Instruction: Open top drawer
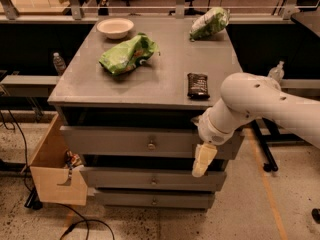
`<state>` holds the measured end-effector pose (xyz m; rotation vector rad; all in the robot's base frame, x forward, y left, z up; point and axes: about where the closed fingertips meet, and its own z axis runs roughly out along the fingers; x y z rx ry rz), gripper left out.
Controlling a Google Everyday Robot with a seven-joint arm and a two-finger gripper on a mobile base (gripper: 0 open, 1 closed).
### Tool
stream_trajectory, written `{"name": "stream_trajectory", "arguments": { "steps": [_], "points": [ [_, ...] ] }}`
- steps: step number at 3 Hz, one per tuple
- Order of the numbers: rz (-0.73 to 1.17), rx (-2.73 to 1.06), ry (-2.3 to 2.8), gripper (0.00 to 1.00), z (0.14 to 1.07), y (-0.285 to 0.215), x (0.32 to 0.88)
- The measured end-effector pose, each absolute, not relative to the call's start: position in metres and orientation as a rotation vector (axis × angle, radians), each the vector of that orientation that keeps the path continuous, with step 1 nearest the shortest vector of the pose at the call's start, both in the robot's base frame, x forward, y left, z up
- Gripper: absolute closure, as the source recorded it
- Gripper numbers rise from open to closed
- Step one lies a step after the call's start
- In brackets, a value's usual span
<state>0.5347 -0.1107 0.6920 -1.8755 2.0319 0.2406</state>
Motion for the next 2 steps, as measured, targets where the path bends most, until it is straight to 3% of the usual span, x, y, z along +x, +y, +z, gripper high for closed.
{"name": "stream_trajectory", "arguments": {
  "steps": [1,2],
  "points": [
    [0.257,-1.864,2.061,0.16,0.6759,-0.1118,0.5450],
    [0.266,-1.869,2.070,0.39,0.6685,-0.1130,0.5485]
  ]
}}
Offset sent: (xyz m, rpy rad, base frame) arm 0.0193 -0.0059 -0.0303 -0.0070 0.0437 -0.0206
